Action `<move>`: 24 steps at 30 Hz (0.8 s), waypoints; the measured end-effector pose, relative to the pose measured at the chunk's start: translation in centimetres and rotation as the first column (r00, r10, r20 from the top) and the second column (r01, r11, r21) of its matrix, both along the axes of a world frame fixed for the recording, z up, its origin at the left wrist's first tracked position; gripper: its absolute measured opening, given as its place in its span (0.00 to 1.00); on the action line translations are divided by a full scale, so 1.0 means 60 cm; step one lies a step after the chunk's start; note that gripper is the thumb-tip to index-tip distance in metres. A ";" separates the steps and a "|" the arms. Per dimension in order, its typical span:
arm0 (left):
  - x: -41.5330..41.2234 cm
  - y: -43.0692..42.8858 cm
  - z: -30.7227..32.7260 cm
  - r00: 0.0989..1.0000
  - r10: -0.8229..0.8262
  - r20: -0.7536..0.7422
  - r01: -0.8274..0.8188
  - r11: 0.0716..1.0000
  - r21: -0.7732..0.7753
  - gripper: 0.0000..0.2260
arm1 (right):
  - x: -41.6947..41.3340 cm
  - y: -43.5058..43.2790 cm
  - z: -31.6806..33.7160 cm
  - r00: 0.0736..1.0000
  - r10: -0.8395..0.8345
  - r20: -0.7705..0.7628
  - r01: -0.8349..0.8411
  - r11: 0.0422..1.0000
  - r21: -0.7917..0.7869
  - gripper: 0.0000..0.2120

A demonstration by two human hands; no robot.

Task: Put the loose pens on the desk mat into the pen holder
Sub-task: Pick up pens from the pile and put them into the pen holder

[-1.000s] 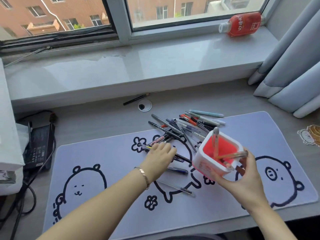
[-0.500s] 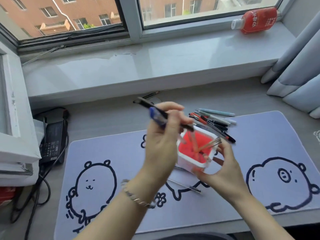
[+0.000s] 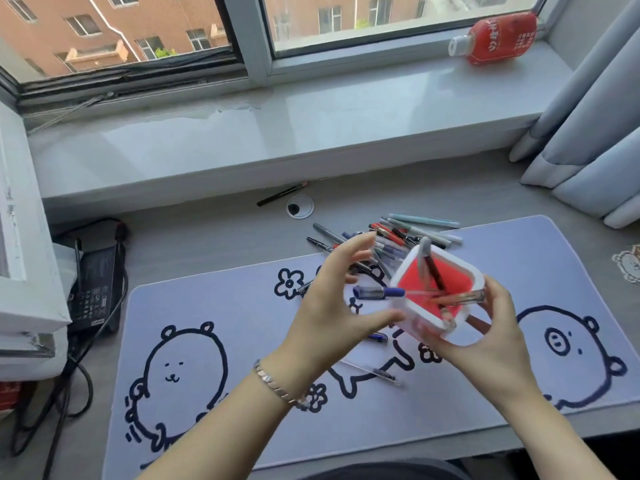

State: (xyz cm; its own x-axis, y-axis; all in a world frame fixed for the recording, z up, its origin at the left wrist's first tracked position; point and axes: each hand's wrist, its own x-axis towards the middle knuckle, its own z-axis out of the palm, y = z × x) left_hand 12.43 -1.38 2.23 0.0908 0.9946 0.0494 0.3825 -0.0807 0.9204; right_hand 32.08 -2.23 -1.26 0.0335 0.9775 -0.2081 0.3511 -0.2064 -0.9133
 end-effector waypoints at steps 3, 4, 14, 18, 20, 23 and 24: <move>-0.018 -0.021 -0.036 0.998 0.019 -0.059 -0.028 0.987 -0.155 0.33 | 0.020 -0.003 0.003 0.998 -0.069 -0.004 0.069 0.998 -0.014 0.39; -0.019 -0.029 -0.043 0.997 0.040 -0.062 -0.050 0.983 -0.176 0.32 | 0.025 -0.005 0.003 0.997 -0.076 -0.002 0.076 0.997 -0.023 0.38; 0.047 -0.016 -0.033 0.986 0.157 0.055 -0.161 0.985 0.066 0.27 | -0.009 -0.017 -0.002 0.998 0.062 0.027 -0.063 0.998 0.015 0.39; 0.030 0.009 -0.048 0.960 0.279 0.019 -0.280 0.959 0.043 0.20 | -0.011 -0.014 -0.006 0.998 0.059 0.034 -0.060 0.998 0.023 0.39; 0.007 0.022 -0.080 0.946 0.250 -0.207 -0.260 0.965 -0.023 0.20 | -0.004 -0.012 -0.007 0.998 0.043 0.037 -0.044 0.999 0.018 0.40; -0.033 0.038 -0.141 0.728 0.095 -0.678 -0.159 0.987 -0.032 0.24 | 0.010 -0.008 -0.008 0.999 0.012 0.052 -0.012 1.000 -0.007 0.40; -0.043 0.044 -0.156 0.675 0.054 -0.736 -0.124 0.991 -0.040 0.23 | 0.014 -0.008 -0.008 0.998 0.003 0.055 -0.003 1.000 -0.008 0.40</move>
